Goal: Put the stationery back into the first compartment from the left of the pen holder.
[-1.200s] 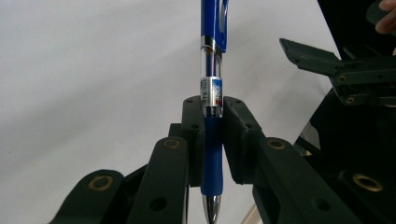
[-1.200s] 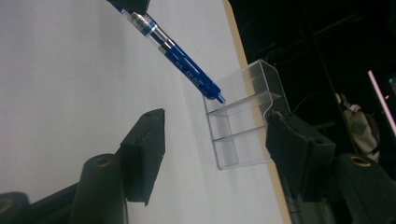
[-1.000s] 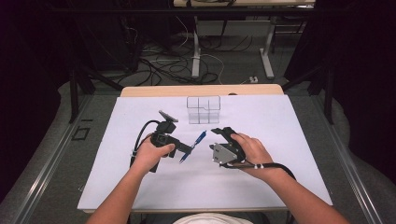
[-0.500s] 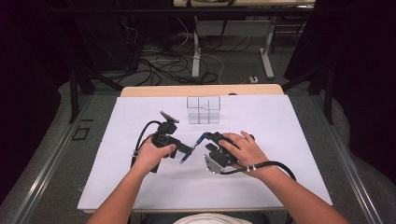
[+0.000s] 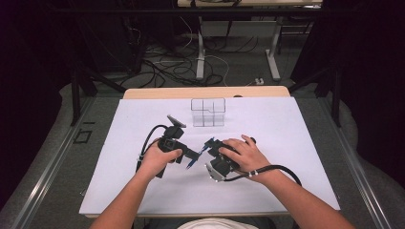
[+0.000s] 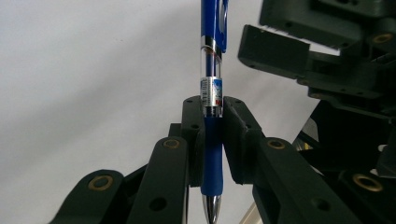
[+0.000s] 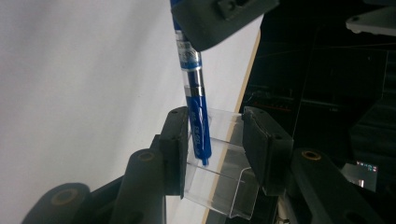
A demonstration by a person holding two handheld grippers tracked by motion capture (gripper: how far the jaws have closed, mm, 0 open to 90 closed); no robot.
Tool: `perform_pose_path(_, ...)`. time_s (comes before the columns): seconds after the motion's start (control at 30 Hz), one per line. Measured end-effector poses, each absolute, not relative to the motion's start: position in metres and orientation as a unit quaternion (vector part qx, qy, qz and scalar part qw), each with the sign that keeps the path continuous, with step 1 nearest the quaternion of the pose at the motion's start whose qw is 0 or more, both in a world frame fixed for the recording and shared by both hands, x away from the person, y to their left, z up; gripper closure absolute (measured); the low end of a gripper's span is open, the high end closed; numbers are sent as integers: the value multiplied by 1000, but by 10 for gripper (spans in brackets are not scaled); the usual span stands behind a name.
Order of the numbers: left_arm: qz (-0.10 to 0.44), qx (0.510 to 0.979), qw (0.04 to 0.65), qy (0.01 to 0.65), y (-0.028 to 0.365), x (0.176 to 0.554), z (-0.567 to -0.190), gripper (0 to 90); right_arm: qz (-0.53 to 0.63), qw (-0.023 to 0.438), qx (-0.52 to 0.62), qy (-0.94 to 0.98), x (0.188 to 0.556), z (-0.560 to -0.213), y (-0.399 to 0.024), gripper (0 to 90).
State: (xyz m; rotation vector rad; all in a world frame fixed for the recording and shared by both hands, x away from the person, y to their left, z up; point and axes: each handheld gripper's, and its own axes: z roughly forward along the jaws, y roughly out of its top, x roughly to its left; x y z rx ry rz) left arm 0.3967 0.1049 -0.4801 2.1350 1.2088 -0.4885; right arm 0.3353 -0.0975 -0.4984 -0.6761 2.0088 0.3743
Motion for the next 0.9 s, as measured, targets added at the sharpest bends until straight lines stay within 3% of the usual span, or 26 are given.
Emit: perform_pose_path(0.9,-192,814,324,442,100,392,-474,795,131,458,-316,821,342,-510,-80,786)
